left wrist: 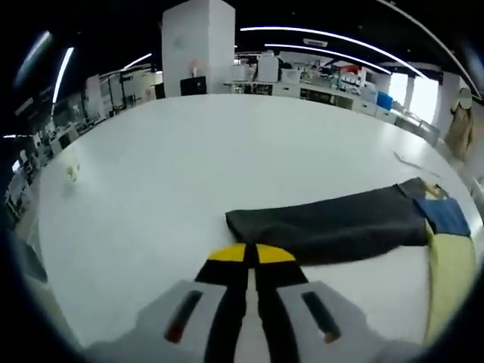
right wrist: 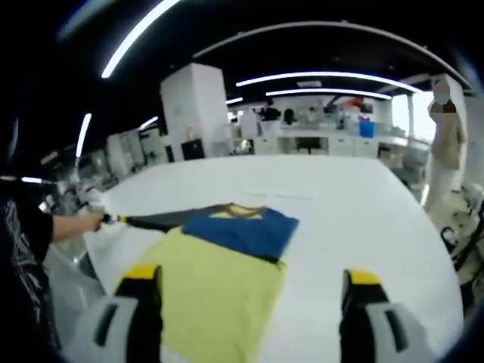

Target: Fold the garment on the visible template until the final outline fits inside the template.

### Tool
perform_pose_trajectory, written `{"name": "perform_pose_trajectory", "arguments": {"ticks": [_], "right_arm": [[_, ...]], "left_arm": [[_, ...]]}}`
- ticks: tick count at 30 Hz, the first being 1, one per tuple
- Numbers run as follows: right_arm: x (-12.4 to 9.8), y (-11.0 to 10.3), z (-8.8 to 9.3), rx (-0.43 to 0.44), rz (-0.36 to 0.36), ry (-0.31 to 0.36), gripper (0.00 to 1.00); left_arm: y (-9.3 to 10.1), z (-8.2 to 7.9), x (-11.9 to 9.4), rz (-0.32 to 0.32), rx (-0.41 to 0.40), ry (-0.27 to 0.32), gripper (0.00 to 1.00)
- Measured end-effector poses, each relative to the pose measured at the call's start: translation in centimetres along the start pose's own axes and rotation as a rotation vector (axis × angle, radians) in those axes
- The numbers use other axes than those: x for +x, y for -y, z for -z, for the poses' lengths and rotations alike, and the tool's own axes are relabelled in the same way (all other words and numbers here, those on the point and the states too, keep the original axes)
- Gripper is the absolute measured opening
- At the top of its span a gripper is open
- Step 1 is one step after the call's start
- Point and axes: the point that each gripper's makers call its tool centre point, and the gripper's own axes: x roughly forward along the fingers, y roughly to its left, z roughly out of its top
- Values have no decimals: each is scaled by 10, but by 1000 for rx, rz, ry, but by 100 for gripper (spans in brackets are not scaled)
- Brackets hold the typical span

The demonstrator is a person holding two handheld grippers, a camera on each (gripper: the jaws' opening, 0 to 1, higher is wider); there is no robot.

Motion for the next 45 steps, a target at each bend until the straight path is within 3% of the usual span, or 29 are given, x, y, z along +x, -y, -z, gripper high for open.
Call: {"name": "perform_pose_trajectory", "arguments": {"ticks": [4,7,10,16,24,25,32,45], "right_arm": [[-1,0,0,2,1,-3,99],[-2,-1,-1,0,2,-2,99],[-5,-4,-1,-5,3,-2,99],[-8,-5,4,-6,11,-13,99],[-10,-13,10,-29,15,-36,99],[-10,-13,11,-28,11,-37,99],[-11,-16,12,-27,9,-39,99],[-12,-20,14,-27,0,-39,99]], "left_arm": [[6,14,0,4,-1,-36,1],[6,22,-3,-18,-18,-33,11],[11,18,-6,-7,-67,7,18],[10,22,-15,-56,-63,-28,21],[6,25,-14,-89,-132,-37,6],[8,23,-18,-86,-146,-34,1],[8,10,-19,-61,-211,-8,0],[41,-26,-27,28,-177,60,0]]}}
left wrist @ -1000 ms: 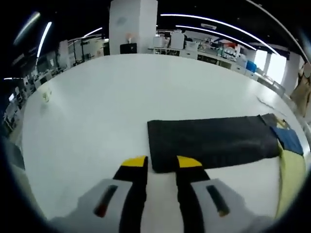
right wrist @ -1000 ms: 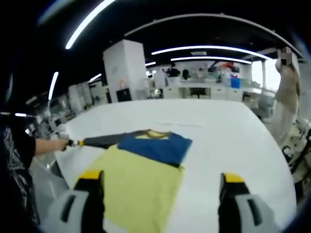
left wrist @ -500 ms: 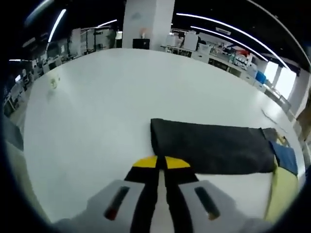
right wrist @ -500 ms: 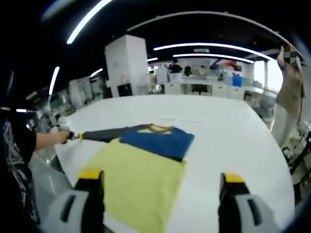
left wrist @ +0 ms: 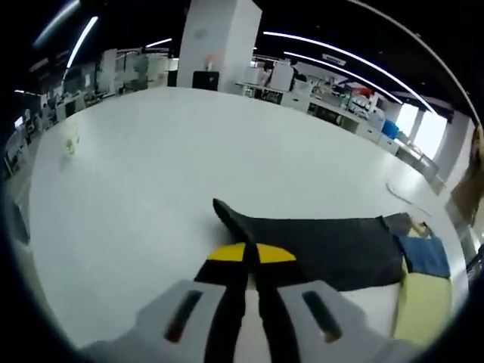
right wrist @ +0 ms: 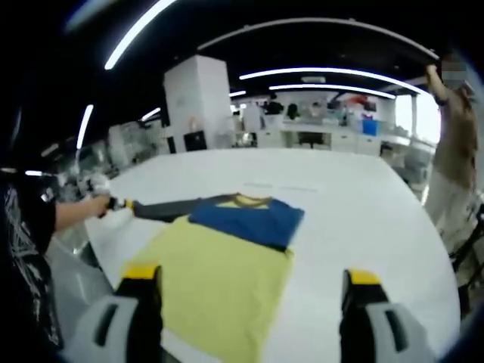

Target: Fold the garment on the visible template until the final outline fits inside the template.

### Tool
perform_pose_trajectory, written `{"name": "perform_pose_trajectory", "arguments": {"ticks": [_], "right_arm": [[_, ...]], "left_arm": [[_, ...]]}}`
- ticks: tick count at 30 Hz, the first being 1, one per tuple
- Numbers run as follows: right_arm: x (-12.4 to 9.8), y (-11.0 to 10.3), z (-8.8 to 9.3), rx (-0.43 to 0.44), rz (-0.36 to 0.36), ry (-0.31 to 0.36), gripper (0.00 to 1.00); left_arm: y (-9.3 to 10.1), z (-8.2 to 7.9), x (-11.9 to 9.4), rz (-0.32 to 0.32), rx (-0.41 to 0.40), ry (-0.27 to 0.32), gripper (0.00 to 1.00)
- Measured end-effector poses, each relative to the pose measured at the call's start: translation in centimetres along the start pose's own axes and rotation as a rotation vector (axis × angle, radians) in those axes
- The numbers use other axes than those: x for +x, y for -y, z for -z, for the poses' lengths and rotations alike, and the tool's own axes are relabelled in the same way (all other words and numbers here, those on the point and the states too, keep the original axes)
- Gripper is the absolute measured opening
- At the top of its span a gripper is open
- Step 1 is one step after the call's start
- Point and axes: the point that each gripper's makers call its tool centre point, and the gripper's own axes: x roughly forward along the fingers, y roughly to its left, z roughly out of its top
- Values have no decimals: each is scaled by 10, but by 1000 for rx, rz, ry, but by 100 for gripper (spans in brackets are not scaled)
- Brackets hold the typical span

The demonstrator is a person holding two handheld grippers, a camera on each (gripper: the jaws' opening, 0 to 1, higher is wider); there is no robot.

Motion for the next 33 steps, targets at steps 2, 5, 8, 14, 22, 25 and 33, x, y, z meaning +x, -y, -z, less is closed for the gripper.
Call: {"name": "perform_pose_trajectory", "arguments": {"ticks": [2,5,8,14,22,25,33], "right_arm": [[0,-1,0,-4,-3,-1,99],[-1,-1,0,-15,-6,-4,99],[-2,-1,0,-27,-9,-11,99],[-4,-1,3,-35,-14,-20,99],[-4,-2,8,-37,-22,-33,99],[-4,-3,8,-34,-20,-29,99],[-5,-7,10,-33,-33,-26,99]], "left_arm": [[7,-4,0,18,11,11,0],[18,-12,-1,46,29,31,0],[29,-17,0,74,49,40,0],[70,-28,-7,143,60,60,0],[104,-37,-5,213,73,75,0],[125,-41,-7,249,77,86,0],[183,-46,-13,356,142,95,0]]}}
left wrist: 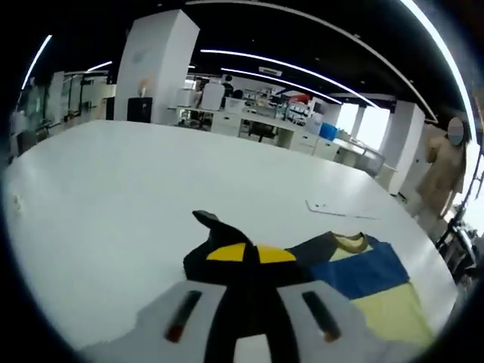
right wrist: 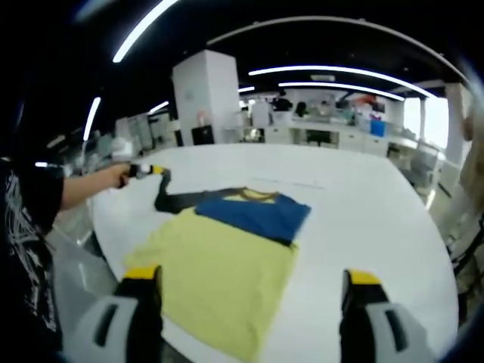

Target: Fold the garment on the visible template until the final outline fits inside the template.

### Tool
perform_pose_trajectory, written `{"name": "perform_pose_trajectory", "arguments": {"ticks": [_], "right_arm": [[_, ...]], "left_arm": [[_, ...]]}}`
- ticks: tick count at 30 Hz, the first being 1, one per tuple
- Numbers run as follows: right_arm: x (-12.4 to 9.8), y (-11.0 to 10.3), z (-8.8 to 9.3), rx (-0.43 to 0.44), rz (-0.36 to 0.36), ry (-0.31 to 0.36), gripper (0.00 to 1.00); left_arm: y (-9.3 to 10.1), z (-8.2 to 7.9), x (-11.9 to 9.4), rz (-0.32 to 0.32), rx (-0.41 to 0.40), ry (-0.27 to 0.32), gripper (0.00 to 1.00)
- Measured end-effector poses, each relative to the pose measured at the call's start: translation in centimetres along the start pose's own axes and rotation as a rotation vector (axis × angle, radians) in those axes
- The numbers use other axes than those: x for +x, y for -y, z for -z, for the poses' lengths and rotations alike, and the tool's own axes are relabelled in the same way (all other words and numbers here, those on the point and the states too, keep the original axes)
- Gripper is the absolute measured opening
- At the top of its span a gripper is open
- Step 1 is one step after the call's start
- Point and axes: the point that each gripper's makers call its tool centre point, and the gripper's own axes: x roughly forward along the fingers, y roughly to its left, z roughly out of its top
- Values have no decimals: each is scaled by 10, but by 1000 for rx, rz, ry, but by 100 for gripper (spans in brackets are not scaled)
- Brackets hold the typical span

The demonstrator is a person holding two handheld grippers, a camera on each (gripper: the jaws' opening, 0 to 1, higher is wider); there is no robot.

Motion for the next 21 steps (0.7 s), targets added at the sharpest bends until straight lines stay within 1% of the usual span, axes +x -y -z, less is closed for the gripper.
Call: {"name": "perform_pose_trajectory", "arguments": {"ticks": [1,3,5,6,7,9,10,11,15,17,19,21], "right_arm": [[0,-1,0,0,-1,0,99],[0,-1,2,5,-2,0,99],[0,-1,3,7,-4,0,99],[0,-1,3,8,-6,0,99],[0,-2,4,9,-9,-3,99],[1,-4,5,6,-13,-4,99],[1,-4,5,6,-16,-6,99],[2,-4,5,5,-18,-7,99],[3,-5,6,1,-22,-11,99],[3,-5,6,-2,-24,-12,99],[4,-6,6,-3,-27,-13,99],[6,-7,8,-1,-32,-18,99]], "left_arm": [[7,-2,1,12,1,5,0],[28,-3,-1,47,4,10,0],[41,-3,-2,67,3,14,0],[44,-3,0,83,0,18,0],[46,-2,2,92,-6,21,0],[56,-3,4,118,-19,28,0],[70,-2,6,135,-25,34,0],[78,-1,6,150,-28,36,0],[104,-1,9,200,-54,54,0],[112,-2,12,228,-67,59,0],[126,-2,14,252,-87,65,0],[146,-2,17,283,-114,76,0]]}}
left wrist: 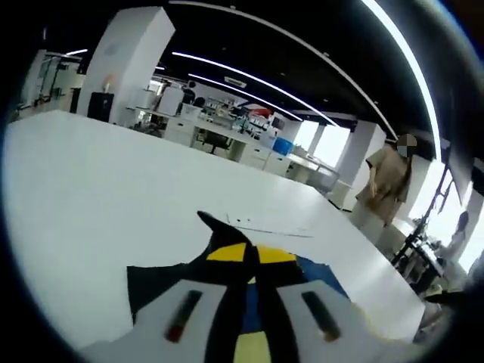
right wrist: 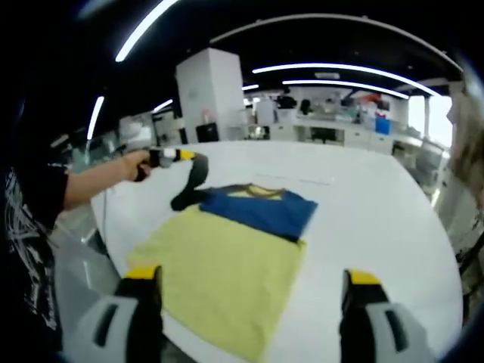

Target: Fold the garment on the visible template until the final outline fits inside the template.

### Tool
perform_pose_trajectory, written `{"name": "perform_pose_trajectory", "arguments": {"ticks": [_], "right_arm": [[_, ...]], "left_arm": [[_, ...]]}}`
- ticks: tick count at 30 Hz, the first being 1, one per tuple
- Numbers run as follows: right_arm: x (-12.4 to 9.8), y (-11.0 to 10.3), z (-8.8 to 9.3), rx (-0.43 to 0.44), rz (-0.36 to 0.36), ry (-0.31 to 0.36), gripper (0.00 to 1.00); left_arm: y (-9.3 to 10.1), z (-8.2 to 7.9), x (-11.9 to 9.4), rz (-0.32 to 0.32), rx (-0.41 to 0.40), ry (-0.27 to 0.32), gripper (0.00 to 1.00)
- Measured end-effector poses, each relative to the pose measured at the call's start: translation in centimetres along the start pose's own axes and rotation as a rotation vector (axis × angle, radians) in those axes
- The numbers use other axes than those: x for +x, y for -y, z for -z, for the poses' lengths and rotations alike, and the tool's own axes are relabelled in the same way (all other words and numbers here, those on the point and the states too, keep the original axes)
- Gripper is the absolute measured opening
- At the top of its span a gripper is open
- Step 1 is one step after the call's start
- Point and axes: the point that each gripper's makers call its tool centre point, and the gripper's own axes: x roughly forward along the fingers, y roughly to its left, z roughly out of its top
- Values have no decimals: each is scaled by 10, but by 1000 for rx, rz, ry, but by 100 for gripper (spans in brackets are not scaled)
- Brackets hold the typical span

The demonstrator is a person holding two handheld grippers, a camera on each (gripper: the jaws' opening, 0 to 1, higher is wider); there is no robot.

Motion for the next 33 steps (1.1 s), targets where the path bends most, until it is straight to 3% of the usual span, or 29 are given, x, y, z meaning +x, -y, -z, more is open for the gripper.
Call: {"name": "perform_pose_trajectory", "arguments": {"ticks": [2,5,26,33], "right_arm": [[2,-1,2,0,-1,-4,99],[4,-2,3,-3,-5,-11,99],[17,-10,16,10,-43,-33,99],[20,-8,21,17,-53,-39,99]], "left_arm": [[5,2,5,18,-18,0,0],[29,8,14,59,-65,11,0],[96,45,46,201,-246,40,0],[124,66,56,264,-294,29,0]]}}
